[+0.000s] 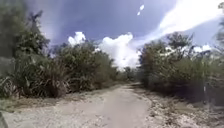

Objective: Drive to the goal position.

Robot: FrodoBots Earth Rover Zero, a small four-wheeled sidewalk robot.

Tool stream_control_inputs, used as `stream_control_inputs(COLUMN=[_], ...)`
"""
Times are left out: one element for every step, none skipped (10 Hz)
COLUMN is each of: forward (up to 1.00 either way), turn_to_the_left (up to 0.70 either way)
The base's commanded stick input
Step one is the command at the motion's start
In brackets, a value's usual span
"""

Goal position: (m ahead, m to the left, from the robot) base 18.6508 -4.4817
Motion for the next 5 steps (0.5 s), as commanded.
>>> stream_control_inputs(forward=[0.7, 0.7, 0.7, 0.7, 0.7], turn_to_the_left=[0.0, 0.0, 0.0, 0.0, 0.0])
